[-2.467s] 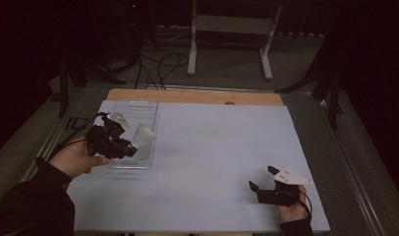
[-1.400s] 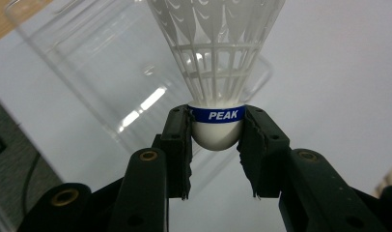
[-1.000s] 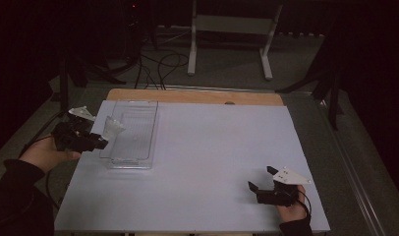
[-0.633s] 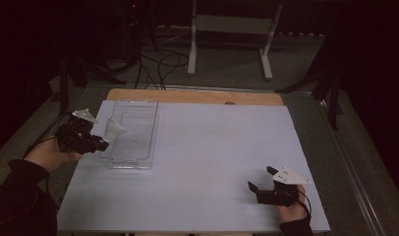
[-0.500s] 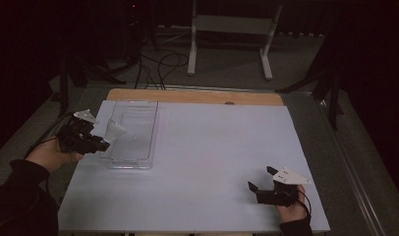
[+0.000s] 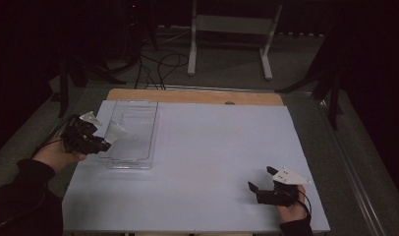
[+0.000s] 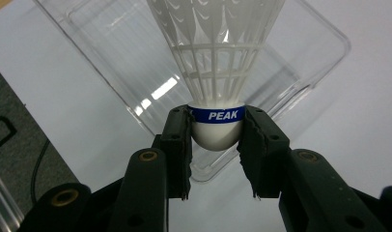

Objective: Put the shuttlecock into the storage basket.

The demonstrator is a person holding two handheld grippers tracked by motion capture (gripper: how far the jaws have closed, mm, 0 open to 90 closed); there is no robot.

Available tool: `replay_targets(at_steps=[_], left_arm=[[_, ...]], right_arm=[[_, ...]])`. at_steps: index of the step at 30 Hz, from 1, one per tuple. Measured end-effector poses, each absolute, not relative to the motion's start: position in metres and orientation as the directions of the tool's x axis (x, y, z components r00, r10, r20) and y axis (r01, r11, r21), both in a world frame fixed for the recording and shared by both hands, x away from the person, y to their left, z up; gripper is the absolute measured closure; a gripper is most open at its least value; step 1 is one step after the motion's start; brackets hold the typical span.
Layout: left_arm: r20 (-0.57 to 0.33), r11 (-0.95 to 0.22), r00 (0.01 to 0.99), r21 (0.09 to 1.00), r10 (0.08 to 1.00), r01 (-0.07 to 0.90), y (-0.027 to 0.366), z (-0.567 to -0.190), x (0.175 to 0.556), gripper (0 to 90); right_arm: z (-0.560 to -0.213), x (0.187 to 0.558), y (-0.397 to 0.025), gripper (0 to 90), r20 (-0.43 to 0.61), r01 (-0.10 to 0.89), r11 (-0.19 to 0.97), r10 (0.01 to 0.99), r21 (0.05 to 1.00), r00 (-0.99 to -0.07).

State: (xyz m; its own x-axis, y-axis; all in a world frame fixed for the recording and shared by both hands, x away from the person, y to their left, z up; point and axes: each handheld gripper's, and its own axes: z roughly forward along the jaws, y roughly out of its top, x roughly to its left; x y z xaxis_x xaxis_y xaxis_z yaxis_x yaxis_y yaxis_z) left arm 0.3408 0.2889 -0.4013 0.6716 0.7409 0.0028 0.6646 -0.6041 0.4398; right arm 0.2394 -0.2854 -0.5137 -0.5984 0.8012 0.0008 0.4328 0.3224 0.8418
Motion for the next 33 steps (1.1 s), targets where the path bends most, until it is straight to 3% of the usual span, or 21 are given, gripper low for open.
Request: replay_targets(at_steps=[16, 33], left_arm=[[0.017, -0.607, 0.659, 0.406, 0.752, 0.683, 0.288, -0.415, 0.350, 65.9], [0.053, -0.630, 0.648, 0.311, 0.759, 0.712, 0.277, -0.432, 0.357, 65.7]], right_arm=[[-0.513, 0.239, -0.286, 9.4, -0.004, 0.430, 0.322, 0.804, 0.843, -0.595], [-0.513, 0.239, -0.286, 9.4, -0.003, 0.431, 0.323, 0.803, 0.843, -0.596]])
